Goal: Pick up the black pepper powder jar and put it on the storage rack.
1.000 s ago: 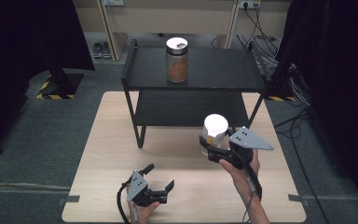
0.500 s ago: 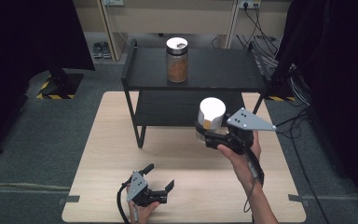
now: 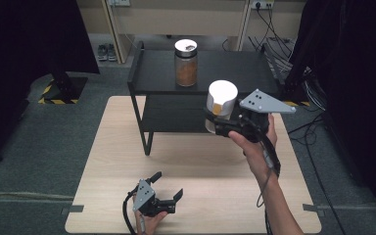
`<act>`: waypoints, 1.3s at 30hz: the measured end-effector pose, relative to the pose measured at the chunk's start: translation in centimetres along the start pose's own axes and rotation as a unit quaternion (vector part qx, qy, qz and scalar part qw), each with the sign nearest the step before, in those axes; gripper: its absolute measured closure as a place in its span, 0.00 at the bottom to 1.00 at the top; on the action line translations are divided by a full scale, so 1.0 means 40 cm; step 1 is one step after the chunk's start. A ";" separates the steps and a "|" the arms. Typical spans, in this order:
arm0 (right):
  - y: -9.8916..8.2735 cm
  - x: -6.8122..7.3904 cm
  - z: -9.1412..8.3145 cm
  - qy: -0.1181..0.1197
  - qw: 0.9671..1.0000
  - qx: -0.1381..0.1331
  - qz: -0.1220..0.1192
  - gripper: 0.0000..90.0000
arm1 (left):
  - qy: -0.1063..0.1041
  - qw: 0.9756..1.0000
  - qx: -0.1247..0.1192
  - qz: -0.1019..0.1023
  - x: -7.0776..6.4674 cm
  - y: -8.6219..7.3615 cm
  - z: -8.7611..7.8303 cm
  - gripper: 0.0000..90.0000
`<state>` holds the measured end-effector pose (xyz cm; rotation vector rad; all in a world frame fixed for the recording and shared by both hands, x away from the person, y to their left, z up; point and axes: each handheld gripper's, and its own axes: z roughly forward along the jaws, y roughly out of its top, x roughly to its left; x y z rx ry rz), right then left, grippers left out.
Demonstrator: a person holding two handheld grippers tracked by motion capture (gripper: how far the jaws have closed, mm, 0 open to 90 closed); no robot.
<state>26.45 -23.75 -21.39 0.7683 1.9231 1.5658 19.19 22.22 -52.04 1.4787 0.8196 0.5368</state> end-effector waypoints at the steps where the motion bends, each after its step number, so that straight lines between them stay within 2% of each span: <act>1: 0.008 -0.002 0.002 -0.001 1.000 -0.001 -0.001 0.34 | 0.000 1.000 0.000 0.000 0.000 0.000 0.000 0.00; 12: 0.080 -0.018 0.027 -0.012 1.000 -0.008 -0.003 0.34 | 0.000 1.000 0.000 -0.001 0.000 0.000 0.000 0.00; 20: 0.128 -0.037 0.063 -0.024 1.000 -0.002 0.006 0.34 | 0.000 1.000 0.000 0.000 0.000 0.000 0.000 0.00; 32: 0.153 -0.054 0.138 -0.064 0.998 -0.001 0.010 0.34 | 0.000 1.000 0.001 0.001 0.001 0.001 0.000 0.00; 39: 0.150 -0.063 0.168 -0.080 0.997 -0.001 0.016 0.34 | -0.001 1.000 0.000 0.002 0.001 0.000 0.000 0.00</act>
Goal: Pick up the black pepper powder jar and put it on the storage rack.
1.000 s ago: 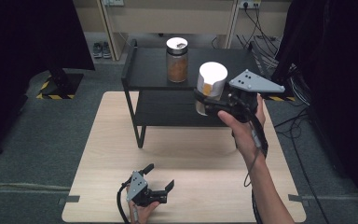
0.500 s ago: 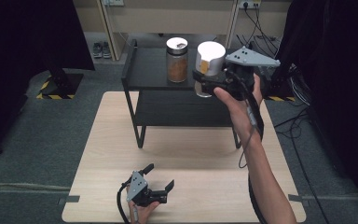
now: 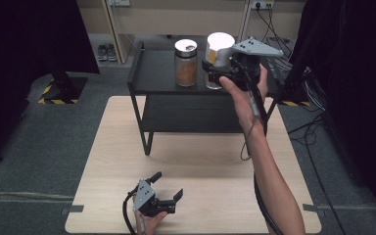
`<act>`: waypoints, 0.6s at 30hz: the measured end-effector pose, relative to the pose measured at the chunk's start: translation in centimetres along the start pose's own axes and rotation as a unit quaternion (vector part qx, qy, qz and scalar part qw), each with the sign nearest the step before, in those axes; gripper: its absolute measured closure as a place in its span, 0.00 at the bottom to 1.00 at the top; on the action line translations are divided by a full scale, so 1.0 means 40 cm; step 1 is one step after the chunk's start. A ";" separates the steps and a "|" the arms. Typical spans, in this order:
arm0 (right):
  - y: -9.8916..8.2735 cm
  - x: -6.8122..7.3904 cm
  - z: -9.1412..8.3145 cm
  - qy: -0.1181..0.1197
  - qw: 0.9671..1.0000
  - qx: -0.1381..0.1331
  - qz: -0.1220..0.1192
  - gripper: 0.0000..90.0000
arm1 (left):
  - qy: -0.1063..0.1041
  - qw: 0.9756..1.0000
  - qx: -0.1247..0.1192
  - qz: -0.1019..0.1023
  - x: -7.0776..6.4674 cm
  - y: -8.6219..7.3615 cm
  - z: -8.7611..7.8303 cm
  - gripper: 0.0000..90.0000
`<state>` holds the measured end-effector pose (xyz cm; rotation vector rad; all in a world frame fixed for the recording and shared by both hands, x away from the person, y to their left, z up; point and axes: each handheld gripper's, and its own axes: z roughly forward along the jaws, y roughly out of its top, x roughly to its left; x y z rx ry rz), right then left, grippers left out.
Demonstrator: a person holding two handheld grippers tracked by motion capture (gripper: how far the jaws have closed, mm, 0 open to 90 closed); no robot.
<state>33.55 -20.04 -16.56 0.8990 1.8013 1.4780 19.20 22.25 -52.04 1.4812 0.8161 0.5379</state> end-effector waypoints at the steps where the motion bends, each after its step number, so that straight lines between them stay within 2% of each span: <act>1: -0.001 0.001 0.003 -0.002 1.000 0.000 0.001 0.34 | 0.000 1.000 0.001 0.000 0.000 0.001 0.000 0.00; 18: -0.005 0.001 0.063 -0.040 0.999 0.006 0.004 0.34 | 0.000 1.000 0.001 0.002 -0.001 0.001 0.000 0.00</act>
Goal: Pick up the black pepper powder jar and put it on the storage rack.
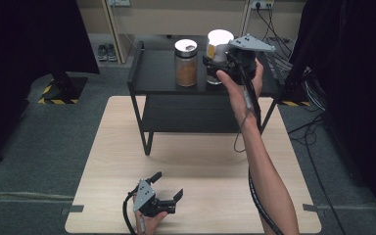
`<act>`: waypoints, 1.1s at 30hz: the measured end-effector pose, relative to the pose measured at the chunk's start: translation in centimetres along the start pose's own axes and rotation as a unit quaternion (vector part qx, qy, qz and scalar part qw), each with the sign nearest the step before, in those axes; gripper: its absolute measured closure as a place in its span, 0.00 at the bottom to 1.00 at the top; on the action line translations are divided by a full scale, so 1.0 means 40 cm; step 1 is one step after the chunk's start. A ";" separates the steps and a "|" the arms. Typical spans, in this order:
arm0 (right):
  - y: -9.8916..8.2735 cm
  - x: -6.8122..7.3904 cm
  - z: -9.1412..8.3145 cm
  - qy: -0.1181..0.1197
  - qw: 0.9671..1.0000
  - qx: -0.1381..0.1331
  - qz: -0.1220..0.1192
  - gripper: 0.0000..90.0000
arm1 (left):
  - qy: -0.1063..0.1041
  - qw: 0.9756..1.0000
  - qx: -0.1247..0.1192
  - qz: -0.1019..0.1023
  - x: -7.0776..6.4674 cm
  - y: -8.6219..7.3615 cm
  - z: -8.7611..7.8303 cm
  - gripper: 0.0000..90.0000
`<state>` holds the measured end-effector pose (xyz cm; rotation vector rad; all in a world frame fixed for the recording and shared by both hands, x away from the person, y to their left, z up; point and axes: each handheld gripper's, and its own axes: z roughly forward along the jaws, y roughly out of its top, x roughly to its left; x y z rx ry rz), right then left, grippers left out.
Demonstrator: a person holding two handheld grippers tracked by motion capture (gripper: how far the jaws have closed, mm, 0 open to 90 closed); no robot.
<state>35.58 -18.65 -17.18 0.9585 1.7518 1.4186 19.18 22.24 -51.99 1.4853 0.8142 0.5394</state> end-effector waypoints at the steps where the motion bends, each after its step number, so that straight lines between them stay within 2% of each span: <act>1: 0.000 0.000 0.002 -0.001 1.000 0.000 0.001 0.34 | 0.000 1.000 0.000 0.000 0.000 0.000 0.000 0.00; 15: -0.006 0.002 0.029 -0.010 1.000 0.003 0.002 0.34 | 0.000 1.000 0.000 0.000 0.000 0.000 0.000 0.00; 20: -0.006 0.004 0.029 -0.011 1.000 0.003 -0.003 0.34 | 0.000 1.000 0.000 0.001 -0.001 0.000 0.000 0.00; 26: -0.009 0.006 0.028 -0.015 1.000 0.002 0.003 0.34 | 0.000 1.000 -0.001 0.001 -0.001 -0.001 0.000 0.00; 33: -0.022 0.014 0.013 -0.017 1.000 -0.010 0.005 0.14 | 0.001 1.000 0.000 0.001 -0.002 0.000 0.000 0.00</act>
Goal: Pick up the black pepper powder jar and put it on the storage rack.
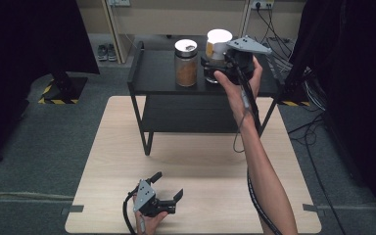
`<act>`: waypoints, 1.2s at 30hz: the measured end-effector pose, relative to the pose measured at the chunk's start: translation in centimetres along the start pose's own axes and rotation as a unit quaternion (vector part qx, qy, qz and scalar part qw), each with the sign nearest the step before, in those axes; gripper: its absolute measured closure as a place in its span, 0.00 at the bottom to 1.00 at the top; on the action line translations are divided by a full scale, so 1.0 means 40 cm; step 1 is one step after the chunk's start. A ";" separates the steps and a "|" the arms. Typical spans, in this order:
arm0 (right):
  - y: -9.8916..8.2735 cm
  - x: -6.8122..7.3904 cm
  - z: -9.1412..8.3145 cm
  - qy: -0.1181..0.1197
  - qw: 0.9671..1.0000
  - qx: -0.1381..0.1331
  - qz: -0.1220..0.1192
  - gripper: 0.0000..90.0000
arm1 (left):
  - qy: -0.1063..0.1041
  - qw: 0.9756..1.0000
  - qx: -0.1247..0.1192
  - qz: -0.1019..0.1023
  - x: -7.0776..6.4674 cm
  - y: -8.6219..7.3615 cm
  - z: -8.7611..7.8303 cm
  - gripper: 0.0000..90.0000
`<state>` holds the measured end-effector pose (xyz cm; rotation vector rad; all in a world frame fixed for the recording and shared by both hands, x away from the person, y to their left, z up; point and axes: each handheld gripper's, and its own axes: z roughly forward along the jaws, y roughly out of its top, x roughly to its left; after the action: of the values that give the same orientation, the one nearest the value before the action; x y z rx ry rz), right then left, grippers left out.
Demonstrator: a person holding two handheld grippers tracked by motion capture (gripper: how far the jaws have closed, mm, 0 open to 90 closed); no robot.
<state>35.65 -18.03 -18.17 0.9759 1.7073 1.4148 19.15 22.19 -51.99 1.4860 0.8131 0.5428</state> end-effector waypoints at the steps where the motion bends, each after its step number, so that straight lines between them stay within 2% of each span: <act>1: -0.002 0.001 -0.003 -0.001 1.000 -0.003 0.001 0.11 | 0.000 1.000 0.000 0.000 0.000 0.000 0.000 0.00; 8: -0.028 0.001 -0.028 0.006 0.999 -0.029 0.019 0.00 | 0.000 1.000 -0.001 0.000 0.000 -0.001 0.001 0.00; 17: -0.067 0.007 -0.071 0.016 0.998 -0.054 0.021 0.00 | 0.000 1.000 0.000 -0.001 0.000 0.000 0.000 0.00; 22: -0.104 0.013 -0.103 0.018 0.997 -0.067 0.018 0.00 | 0.000 1.000 0.001 0.000 -0.001 0.001 0.001 0.00; 32: -0.175 0.011 -0.164 0.034 0.995 -0.087 0.025 0.00 | 0.000 1.000 0.001 0.000 -0.001 0.000 0.001 0.00; 36: -0.206 0.017 -0.190 0.040 0.995 -0.093 0.020 0.00 | 0.001 1.000 0.001 0.000 -0.001 0.000 0.001 0.00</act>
<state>27.73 -21.86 -25.18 0.8655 1.5857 1.6261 19.14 22.13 -51.97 1.4868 0.8143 0.5433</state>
